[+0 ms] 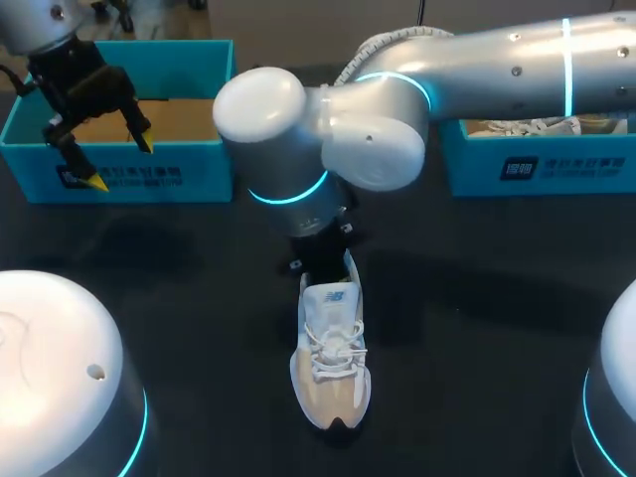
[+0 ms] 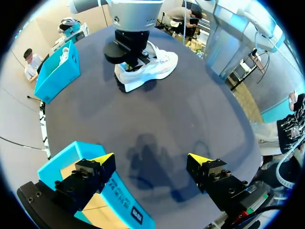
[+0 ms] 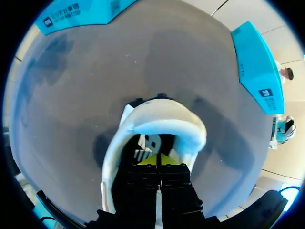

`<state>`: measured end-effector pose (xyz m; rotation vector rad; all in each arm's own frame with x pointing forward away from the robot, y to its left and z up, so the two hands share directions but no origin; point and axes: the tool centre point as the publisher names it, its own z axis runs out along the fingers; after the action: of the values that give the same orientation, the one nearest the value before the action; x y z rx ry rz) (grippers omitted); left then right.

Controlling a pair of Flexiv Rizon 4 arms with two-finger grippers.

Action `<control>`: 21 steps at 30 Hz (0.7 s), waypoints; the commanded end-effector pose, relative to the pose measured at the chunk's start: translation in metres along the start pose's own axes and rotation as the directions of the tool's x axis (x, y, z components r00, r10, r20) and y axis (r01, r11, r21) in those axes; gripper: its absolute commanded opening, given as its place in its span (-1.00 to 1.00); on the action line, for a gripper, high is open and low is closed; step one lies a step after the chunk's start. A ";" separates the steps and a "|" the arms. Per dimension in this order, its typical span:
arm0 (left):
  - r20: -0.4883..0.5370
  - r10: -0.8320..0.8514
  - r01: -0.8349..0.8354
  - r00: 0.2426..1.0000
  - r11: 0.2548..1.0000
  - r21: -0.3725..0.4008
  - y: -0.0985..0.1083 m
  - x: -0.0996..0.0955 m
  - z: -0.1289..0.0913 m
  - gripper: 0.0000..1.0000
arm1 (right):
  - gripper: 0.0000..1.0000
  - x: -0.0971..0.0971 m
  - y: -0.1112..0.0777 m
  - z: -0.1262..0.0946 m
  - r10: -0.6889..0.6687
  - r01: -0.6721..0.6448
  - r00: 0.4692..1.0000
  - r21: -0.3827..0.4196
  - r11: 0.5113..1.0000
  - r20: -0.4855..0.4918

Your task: Take the shoe out of the shoebox, open the shoe tongue, remove and reinsert the insole, then place the shoe into the shoebox

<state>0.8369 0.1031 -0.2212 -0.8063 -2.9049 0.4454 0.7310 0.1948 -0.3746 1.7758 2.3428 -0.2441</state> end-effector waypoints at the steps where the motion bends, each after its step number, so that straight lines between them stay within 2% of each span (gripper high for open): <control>1: -0.001 0.000 0.000 1.000 1.000 -0.001 0.000 0.000 0.000 1.00 | -1.00 0.002 0.011 0.018 -0.007 0.006 1.000 0.065 0.998 0.020; 5: -0.001 0.000 0.000 1.000 1.000 -0.001 0.000 0.000 0.000 1.00 | -1.00 0.006 0.009 0.033 -0.018 0.019 1.000 0.098 0.995 -0.012; 9: -0.001 0.000 0.000 1.000 1.000 -0.001 0.000 0.000 0.000 1.00 | -1.00 0.014 0.006 0.036 -0.026 0.030 0.999 0.109 0.994 -0.034; 17: -0.001 0.000 0.000 1.000 1.000 -0.001 0.000 0.000 0.000 1.00 | -1.00 0.013 -0.007 0.000 -0.026 0.028 1.000 0.099 0.995 -0.016; 21: -0.001 0.000 0.000 1.000 1.000 -0.001 0.000 0.000 0.000 1.00 | -1.00 0.017 -0.011 -0.006 -0.030 0.036 0.998 0.100 0.994 -0.059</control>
<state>0.8369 0.1031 -0.2212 -0.8063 -2.9049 0.4455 0.7186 0.2137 -0.3765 1.8058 2.4290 -0.3498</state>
